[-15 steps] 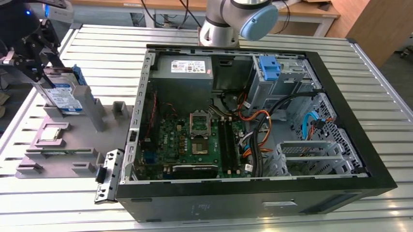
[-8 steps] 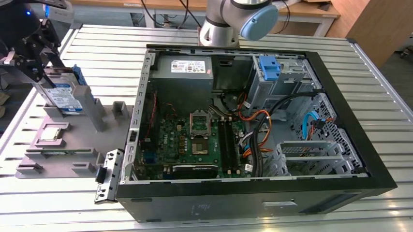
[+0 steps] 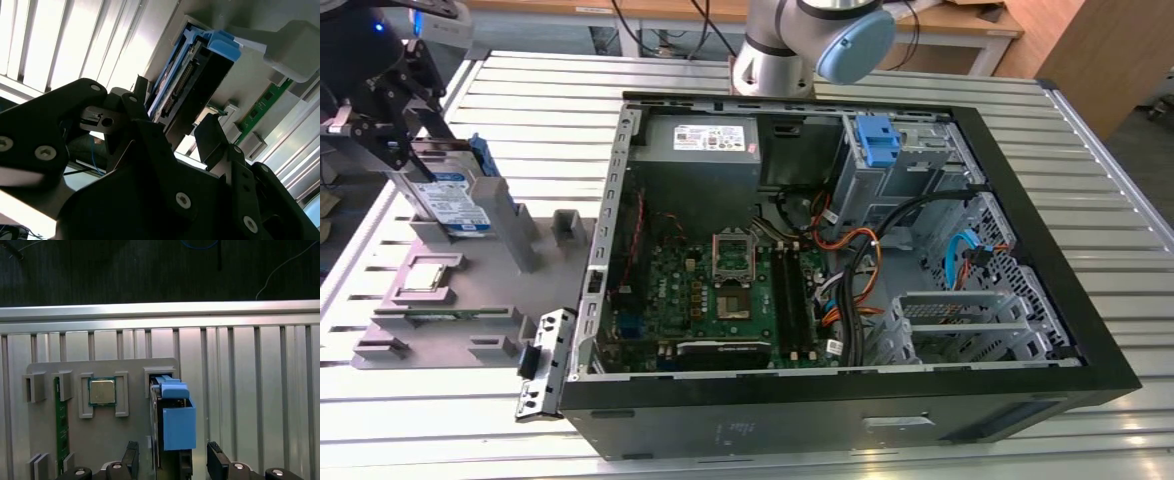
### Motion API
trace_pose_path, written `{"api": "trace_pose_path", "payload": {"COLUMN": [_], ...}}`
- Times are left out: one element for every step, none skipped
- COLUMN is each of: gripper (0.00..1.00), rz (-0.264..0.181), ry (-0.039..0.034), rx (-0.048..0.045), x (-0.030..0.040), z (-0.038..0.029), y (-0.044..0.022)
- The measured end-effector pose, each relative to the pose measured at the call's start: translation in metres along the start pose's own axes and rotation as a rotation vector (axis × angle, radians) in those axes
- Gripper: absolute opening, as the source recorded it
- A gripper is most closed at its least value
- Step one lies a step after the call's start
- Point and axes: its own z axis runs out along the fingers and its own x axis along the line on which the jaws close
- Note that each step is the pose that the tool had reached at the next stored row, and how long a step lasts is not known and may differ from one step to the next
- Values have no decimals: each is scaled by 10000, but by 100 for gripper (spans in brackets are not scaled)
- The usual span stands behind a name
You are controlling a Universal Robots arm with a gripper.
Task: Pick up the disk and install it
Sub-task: 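Pick up the disk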
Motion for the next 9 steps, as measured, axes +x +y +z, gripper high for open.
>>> {"api": "trace_pose_path", "payload": {"gripper": [65,65,65,65,65,65,65,65,65], "rz": [0,0,0,0,0,0,0,1,1], "ry": [-1,1,0,0,-1,-2,-17,-19,-19], "rx": [1,-1,-1,0,1,1,-1,-1,-2], "x": [0,0,0,-1,-1,-1,-1,-1,-1], "z": [-2,-7,-11,-14,-17,-17,-16,-14,-14], "y": [0,1,0,0,0,-1,-3,-5,-5]}}
